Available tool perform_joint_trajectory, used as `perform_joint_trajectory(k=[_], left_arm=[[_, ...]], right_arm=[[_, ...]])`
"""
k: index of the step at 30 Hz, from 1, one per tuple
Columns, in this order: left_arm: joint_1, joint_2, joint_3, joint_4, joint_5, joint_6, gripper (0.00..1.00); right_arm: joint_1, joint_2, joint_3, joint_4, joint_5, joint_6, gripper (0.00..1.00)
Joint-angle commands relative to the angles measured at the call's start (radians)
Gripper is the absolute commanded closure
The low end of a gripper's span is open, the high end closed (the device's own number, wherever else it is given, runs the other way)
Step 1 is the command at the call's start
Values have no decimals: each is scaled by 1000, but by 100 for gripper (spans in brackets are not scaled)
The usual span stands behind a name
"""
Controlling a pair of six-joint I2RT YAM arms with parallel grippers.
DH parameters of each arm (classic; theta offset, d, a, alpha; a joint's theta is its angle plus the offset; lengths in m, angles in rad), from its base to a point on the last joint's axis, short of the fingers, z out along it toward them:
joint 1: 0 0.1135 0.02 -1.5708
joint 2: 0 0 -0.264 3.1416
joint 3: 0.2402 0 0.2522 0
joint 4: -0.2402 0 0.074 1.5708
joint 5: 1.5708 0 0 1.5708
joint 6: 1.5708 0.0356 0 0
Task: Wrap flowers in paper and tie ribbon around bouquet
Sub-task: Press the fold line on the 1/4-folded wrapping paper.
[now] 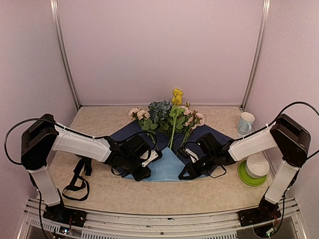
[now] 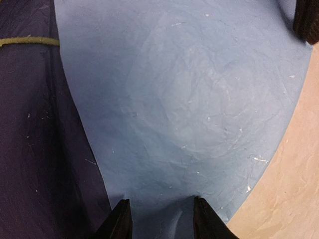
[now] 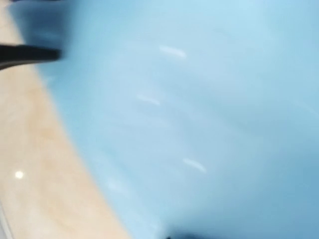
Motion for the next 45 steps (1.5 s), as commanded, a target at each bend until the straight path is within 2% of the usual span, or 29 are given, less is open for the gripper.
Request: perform_joint_trajectory(k=[1, 11, 14, 18, 21, 25, 28, 32, 38, 45], left_arm=[[12, 37, -3, -205, 30, -17, 58], [50, 34, -22, -249, 77, -25, 59], [50, 28, -25, -245, 88, -26, 59], [53, 29, -28, -237, 99, -31, 58], [53, 38, -22, -245, 101, -34, 58], [54, 28, -15, -256, 91, -49, 59], [54, 17, -12, -267, 87, -77, 58], [56, 4, -5, -288, 77, -125, 58], [46, 0, 1, -306, 46, -173, 58], [28, 42, 61, -524, -114, -313, 59]], right_arm=[[-62, -23, -76, 16, 54, 85, 92], [-171, -234, -204, -261, 193, 163, 90], [-186, -317, -158, -383, 228, 154, 86], [-186, -367, -12, -498, 301, 82, 76], [-160, -334, 100, -469, 297, 81, 76], [-28, -207, 163, -326, 285, 65, 77], [43, -110, 206, -302, 315, 58, 79], [46, -64, 138, -267, 323, 110, 84], [45, -90, 16, -277, 412, 126, 85], [46, -114, -39, -285, 436, 101, 85]])
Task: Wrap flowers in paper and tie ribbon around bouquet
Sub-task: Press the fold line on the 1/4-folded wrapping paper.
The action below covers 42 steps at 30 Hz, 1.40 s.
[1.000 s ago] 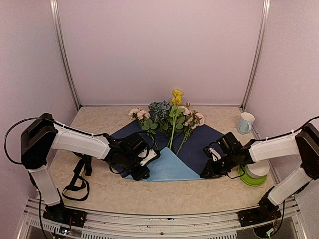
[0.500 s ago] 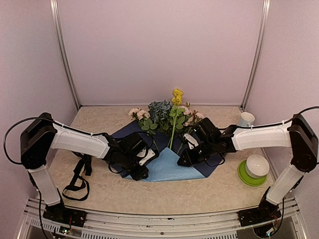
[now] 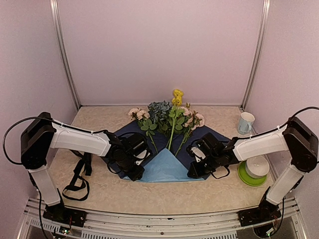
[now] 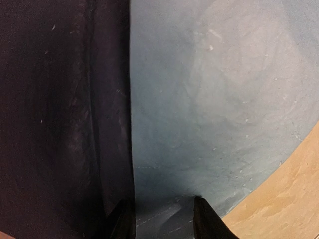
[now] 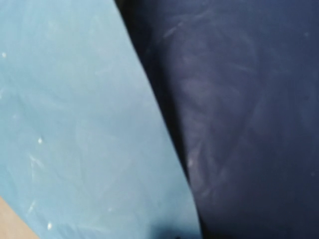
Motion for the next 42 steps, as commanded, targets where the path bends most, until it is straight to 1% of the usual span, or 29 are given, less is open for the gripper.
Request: perform_joint_trajectory(k=[1, 5, 9, 13, 16, 19, 21, 23, 25, 28, 32, 35, 39, 42], left_arm=[[-10, 46, -8, -262, -116, -129, 59], [-10, 18, -26, -303, -115, -190, 59], [-4, -2, -42, -360, -146, -259, 59], [0, -33, -60, -436, -216, -312, 58], [-18, -86, -7, -498, -266, -329, 58], [-40, -131, 117, -512, -266, -318, 57], [-80, -121, 225, -497, -274, -293, 57], [-127, -92, 299, -421, -251, -223, 57], [-151, -60, 319, -302, -169, -117, 57], [-137, 23, 310, -149, -75, 0, 57], [-129, 142, 389, -100, -130, 93, 53], [-124, 203, 426, -67, -147, 155, 51], [-108, 251, 385, -41, -130, 184, 48], [-100, 270, 349, -45, -95, 184, 48]], right_arm=[[-1, -11, -54, -57, 49, -10, 85], [-1, -6, -64, -49, 34, -16, 85], [-2, -18, -77, -51, 39, -20, 84], [-1, -36, -88, -53, 53, -33, 84], [0, -52, -95, -55, 73, -43, 84], [0, -58, -92, -60, 78, -45, 84], [2, -58, -91, -62, 84, -41, 84], [3, -58, -91, -62, 91, -30, 83], [4, -53, -93, -57, 100, -17, 83], [20, -30, -90, -55, 130, 14, 83], [60, 0, -69, -95, 216, 70, 81], [79, 3, -57, -115, 259, 120, 80], [95, -15, -37, -146, 332, 174, 79], [108, -28, 26, -264, 449, 186, 75]])
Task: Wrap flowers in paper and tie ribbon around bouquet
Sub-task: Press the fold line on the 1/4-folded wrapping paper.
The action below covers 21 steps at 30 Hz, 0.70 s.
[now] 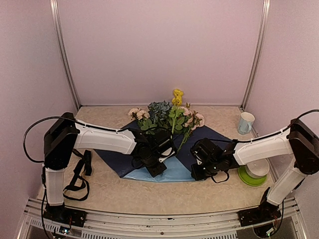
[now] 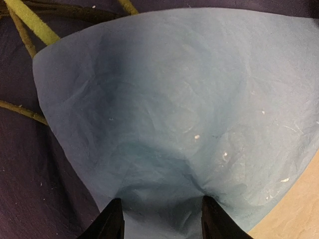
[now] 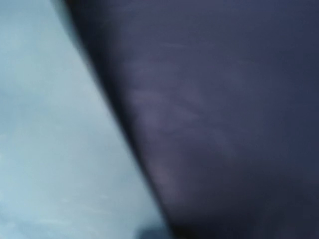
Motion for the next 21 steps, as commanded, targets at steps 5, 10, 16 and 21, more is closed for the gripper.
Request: perform_joint_trajectory(k=[5, 10, 16, 21], left_arm=[[19, -9, -133, 99, 69, 49, 48], [23, -24, -181, 142, 77, 48, 48], [25, -39, -218, 163, 112, 50, 48], [34, -41, -236, 184, 140, 52, 49]], right_arm=[[21, -34, 187, -384, 413, 87, 69], [18, -92, 338, -552, 656, 248, 24], [-3, -303, 207, -216, 368, 229, 2], [7, -321, 60, -252, 101, 588, 19]])
